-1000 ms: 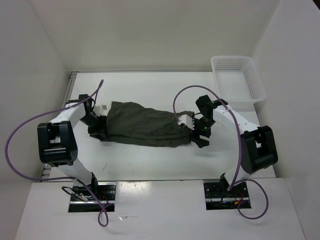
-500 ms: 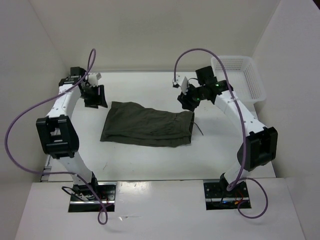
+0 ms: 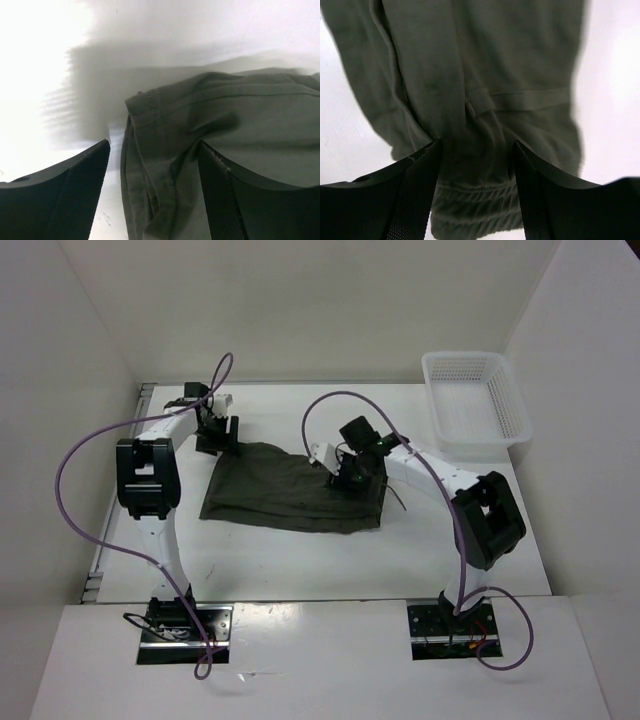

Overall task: Fold and stack the shorts
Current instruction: Fold the shorts

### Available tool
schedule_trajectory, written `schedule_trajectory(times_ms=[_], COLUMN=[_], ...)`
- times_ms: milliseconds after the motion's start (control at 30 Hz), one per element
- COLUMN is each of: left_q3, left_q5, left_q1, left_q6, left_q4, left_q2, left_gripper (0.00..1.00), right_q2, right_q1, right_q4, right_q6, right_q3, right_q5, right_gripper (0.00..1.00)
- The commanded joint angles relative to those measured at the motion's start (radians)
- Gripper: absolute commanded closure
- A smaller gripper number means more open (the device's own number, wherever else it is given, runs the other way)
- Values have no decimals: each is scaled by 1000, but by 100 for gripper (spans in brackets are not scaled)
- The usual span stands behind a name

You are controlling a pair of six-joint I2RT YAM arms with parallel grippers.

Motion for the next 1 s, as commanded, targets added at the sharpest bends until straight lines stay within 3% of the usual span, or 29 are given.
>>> schedule_trajectory(times_ms=[0,67,167,200,300,333,400,433,567,733,967], left_q3=[30,30,30,30,39,39,59,87,180,234,197], left_q5=[-27,-13,19,41,78,91,91,91,82,6,-30], left_q1=[3,-6,-17,-17,-17,-17,-17,-3,40,86,97], left_q6=[4,4,4,4,4,4,4,4,4,4,4], left_q4=[70,70,70,70,50,50,50,36,10,1,12], left_q2=[28,38,61,71,81,81,91,91,100,100,100], left_gripper=[22,22,32,48,67,82,96,100,100,100,100], right_q2=[-15,-15,7,7,16,16,37,46,138,218,168], right_q1=[42,42,42,42,53,53,53,53,42,12,12], right_q4=[2,2,-10,-10,-10,-10,28,59,152,180,10], right_q6=[-40,-49,-101,-112,-145,-160,-151,-128,-74,-124,-252], right_q3=[-82,-101,-134,-153,-173,-173,-159,-148,-2,149,171], right_q5=[55,55,55,69,96,97,118,133,158,181,57], right_gripper=[36,37,55,71,87,90,100,100,100,100,100])
